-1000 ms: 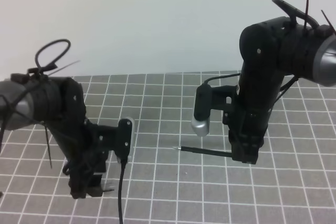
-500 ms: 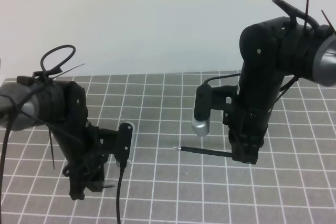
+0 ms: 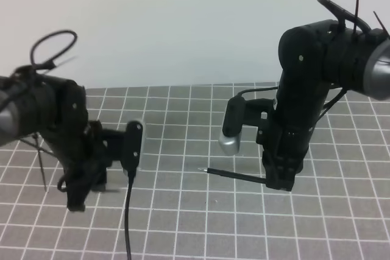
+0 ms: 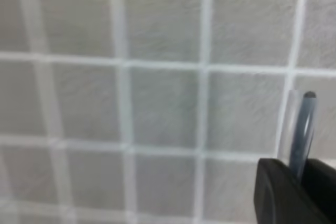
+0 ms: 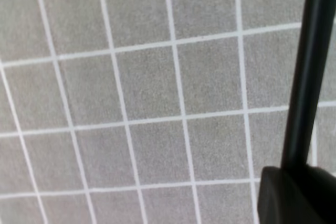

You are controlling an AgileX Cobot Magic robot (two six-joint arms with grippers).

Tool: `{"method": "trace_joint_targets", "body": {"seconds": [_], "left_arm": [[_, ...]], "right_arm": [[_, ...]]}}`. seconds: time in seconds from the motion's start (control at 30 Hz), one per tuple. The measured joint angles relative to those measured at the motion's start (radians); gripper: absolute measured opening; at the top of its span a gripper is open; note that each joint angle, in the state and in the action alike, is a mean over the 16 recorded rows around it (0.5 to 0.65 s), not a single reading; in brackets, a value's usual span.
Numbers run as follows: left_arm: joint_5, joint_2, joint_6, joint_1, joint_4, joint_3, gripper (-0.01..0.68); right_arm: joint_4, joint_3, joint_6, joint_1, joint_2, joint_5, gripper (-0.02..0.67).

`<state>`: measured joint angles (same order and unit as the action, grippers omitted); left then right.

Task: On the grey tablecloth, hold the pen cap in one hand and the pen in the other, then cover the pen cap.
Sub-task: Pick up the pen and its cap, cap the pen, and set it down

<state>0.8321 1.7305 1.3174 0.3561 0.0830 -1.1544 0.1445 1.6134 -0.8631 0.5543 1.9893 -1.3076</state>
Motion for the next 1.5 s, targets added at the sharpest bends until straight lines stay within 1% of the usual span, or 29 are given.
{"method": "trace_joint_targets", "body": {"seconds": [0.17,0.53,0.7,0.83,1.03,1.2,1.33,1.5], "left_arm": [[-0.058,-0.084,-0.009,0.000,-0.017,0.000,0.001],[-0.165,-0.253,-0.040,0.000,-0.010,0.018,0.001],[-0.235,-0.332,-0.048,0.000,-0.004,0.068,0.001],[-0.324,-0.404,-0.044,0.000,0.005,0.143,0.001],[-0.541,-0.520,-0.030,0.000,0.017,0.309,0.001],[-0.805,-0.617,-0.020,0.012,0.014,0.481,0.001],[-1.036,-0.682,-0.012,0.038,-0.004,0.622,0.001],[-1.253,-0.738,-0.007,0.084,-0.025,0.771,0.001]], "right_arm": [[0.006,0.000,0.032,0.000,-0.005,-0.001,-0.004],[0.013,0.000,0.156,0.000,-0.058,-0.001,-0.004],[0.022,-0.001,0.204,0.000,-0.104,-0.001,-0.004],[0.033,-0.011,0.217,0.003,-0.146,-0.001,-0.004],[0.044,-0.048,0.234,0.024,-0.202,0.000,-0.004],[0.051,-0.091,0.242,0.061,-0.236,0.000,-0.004],[0.054,-0.118,0.253,0.099,-0.253,0.000,-0.004],[0.055,-0.135,0.276,0.141,-0.272,0.000,-0.004]]}}
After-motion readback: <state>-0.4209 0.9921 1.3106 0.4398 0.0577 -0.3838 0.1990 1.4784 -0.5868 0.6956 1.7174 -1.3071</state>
